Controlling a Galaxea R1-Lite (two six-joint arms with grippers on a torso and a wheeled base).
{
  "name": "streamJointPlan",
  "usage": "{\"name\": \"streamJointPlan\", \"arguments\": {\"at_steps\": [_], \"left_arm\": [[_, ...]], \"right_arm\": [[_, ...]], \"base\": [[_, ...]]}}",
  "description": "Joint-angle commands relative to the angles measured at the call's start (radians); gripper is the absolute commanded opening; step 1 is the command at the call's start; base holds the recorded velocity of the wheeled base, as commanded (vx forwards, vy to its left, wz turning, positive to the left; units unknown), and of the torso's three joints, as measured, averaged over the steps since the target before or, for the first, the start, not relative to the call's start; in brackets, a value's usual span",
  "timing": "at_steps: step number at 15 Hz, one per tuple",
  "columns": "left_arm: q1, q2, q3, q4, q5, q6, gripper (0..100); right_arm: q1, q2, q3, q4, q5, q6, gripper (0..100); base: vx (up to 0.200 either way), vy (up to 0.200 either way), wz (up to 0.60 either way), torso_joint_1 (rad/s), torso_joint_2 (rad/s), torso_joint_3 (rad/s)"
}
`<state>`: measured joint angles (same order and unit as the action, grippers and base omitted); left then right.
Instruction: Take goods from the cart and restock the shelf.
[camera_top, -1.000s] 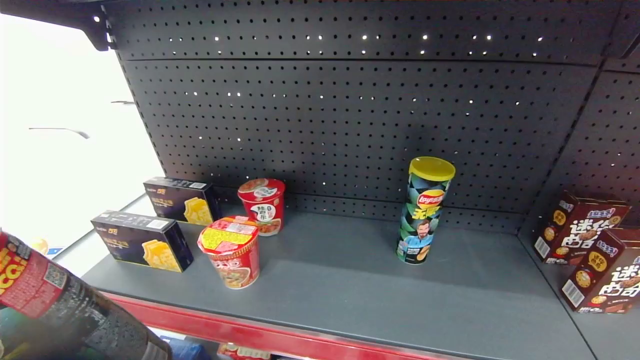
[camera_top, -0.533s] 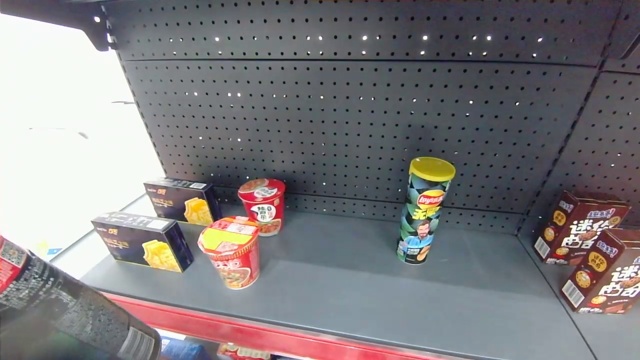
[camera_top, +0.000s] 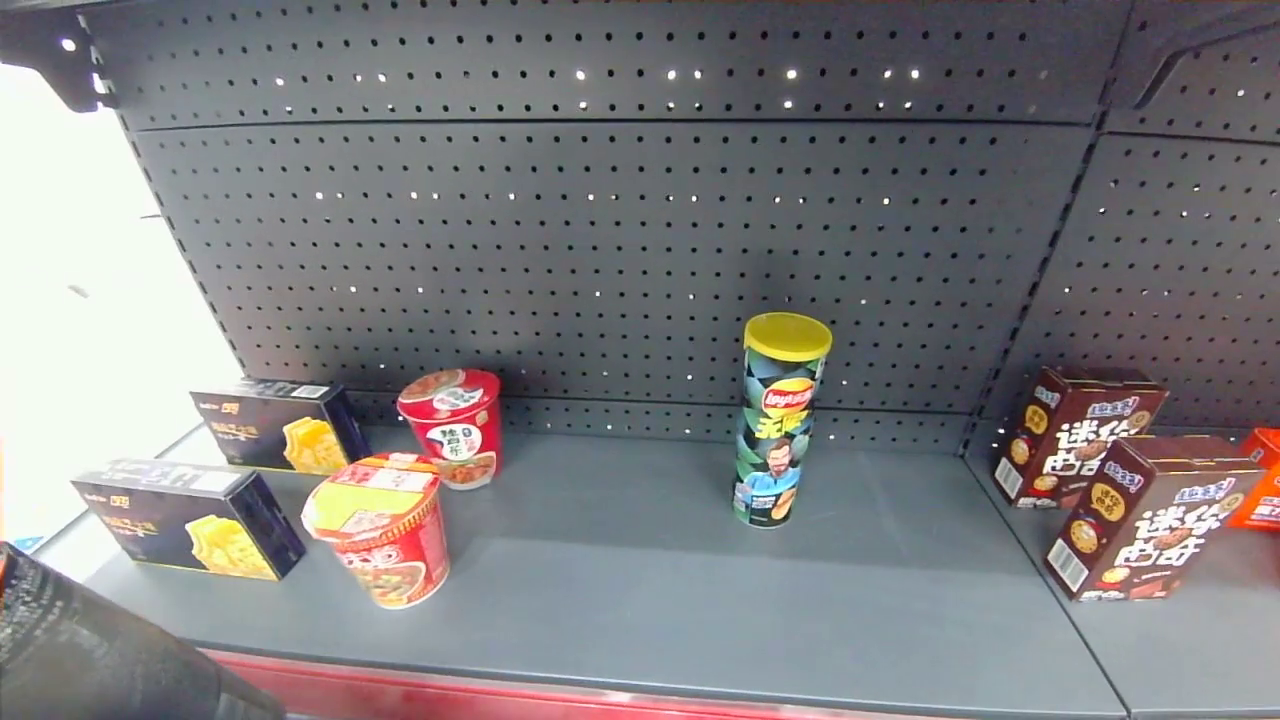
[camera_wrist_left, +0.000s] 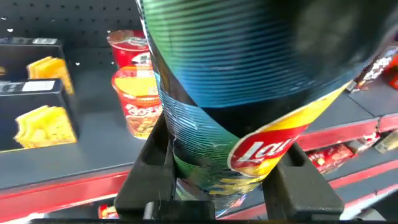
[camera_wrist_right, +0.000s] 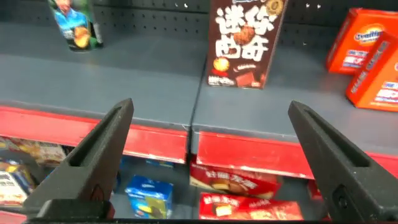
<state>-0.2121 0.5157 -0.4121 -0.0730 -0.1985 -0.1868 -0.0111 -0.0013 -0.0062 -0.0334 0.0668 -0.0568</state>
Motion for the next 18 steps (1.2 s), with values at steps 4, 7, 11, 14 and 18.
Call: {"name": "streamJointPlan", "arguments": {"at_steps": [4,7,11,14,18], "left_arm": [[0.002,-0.005,-0.011,0.001,0.011,0.001,0],[0.005,-0.005,-0.010,0.002,0.014,0.009,0],[0.008,0.033,-0.019,0.002,0.064,0.075,0],[0.004,0.072,-0.039,0.002,0.059,0.075,0],[0.011,0.115,-0.045,0.009,0.068,0.069,0]], "right_arm": [[0.057,0.195,-0.360,0.104,0.183,0.005,100],[0.097,0.412,-0.517,0.095,0.304,0.006,100],[0.295,0.675,-0.698,0.101,0.330,0.005,100],[0.438,0.893,-0.775,0.072,0.258,0.006,100],[0.441,1.199,-0.775,-0.227,0.243,0.008,100]], "base": [[0.000,0.000,0.00,0.000,0.00,0.000],[0.000,0.000,0.00,0.000,0.00,0.000],[0.000,0.000,0.00,0.000,0.00,0.000],[0.000,0.000,0.00,0.000,0.00,0.000],[0.000,0.000,0.00,0.000,0.00,0.000]]}}
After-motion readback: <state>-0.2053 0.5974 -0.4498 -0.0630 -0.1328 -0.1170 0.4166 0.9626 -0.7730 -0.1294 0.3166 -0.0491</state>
